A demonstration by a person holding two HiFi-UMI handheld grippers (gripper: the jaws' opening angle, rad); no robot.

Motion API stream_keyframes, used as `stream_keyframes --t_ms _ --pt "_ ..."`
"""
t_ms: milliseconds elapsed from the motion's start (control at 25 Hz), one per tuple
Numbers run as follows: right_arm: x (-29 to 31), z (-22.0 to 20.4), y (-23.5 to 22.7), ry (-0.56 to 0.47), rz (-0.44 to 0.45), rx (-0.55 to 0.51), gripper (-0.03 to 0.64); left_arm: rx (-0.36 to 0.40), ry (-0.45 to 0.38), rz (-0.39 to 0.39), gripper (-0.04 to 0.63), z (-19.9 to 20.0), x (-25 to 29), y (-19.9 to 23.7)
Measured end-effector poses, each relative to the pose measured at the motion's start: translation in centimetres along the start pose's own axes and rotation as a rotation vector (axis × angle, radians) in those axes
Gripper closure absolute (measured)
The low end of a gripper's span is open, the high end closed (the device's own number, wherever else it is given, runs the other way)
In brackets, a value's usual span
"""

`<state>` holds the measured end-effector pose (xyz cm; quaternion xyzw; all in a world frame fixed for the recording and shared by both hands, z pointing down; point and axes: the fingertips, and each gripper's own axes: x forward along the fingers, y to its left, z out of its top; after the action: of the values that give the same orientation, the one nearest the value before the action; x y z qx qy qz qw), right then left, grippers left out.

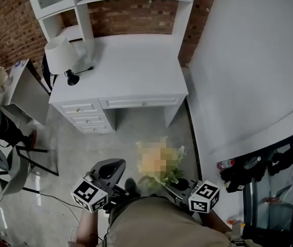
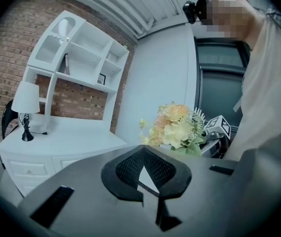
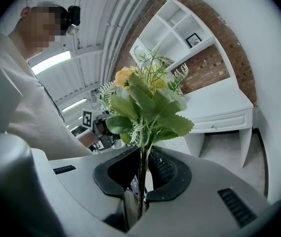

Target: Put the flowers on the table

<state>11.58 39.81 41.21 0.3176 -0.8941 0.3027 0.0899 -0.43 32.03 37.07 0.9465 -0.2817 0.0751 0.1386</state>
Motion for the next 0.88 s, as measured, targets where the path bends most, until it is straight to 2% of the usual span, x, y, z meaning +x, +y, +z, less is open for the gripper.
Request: stream_keyframes --t_ms 440,880 --pt "5.3 3.0 -0.4 0.015 -0.049 -0.018 0.56 -0.028 -0.066 0.006 0.588 1.3 -1.4 5.8" --pt "11.2 4.5 0.5 0.084 0.011 -0.052 0.56 -0.073 -0.101 0.081 0.588 0.8 -4.9 11.0"
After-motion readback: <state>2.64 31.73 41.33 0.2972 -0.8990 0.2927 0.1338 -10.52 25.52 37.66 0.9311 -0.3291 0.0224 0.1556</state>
